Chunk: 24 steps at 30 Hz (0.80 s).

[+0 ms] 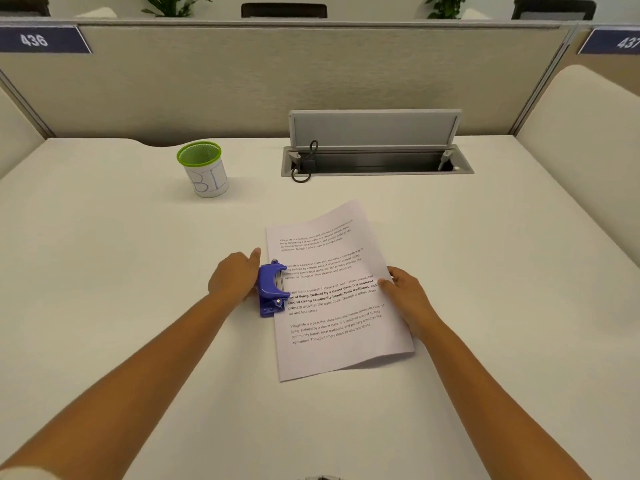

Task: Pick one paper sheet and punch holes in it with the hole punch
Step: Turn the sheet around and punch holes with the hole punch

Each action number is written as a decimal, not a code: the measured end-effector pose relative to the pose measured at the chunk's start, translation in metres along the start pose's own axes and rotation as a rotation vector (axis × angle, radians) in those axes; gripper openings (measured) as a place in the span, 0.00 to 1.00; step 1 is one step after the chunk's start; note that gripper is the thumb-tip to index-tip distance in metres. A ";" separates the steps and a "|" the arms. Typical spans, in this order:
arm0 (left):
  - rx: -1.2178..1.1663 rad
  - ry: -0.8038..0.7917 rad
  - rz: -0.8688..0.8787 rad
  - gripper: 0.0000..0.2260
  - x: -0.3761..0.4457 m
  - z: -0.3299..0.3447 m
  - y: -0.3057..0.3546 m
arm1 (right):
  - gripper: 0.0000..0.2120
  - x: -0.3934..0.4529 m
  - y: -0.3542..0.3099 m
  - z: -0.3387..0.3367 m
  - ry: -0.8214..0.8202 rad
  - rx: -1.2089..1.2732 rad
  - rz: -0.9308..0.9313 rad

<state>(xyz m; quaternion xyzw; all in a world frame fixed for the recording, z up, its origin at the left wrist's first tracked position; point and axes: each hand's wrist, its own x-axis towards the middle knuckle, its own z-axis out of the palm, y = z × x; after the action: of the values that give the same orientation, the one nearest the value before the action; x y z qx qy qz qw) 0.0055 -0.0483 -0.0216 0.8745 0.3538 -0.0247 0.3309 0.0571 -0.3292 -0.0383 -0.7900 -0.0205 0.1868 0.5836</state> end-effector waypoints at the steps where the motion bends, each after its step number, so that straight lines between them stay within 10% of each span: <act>1: 0.068 0.021 0.011 0.25 0.005 0.000 0.004 | 0.11 0.000 0.000 0.000 0.001 -0.008 -0.003; 24: 0.278 0.454 0.115 0.15 0.029 0.044 0.003 | 0.10 0.002 0.009 0.003 0.049 -0.163 -0.033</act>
<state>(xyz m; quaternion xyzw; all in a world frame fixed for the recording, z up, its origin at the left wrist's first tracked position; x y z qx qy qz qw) 0.0371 -0.0586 -0.0626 0.9134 0.3618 0.1424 0.1206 0.0567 -0.3283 -0.0478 -0.8388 -0.0345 0.1555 0.5207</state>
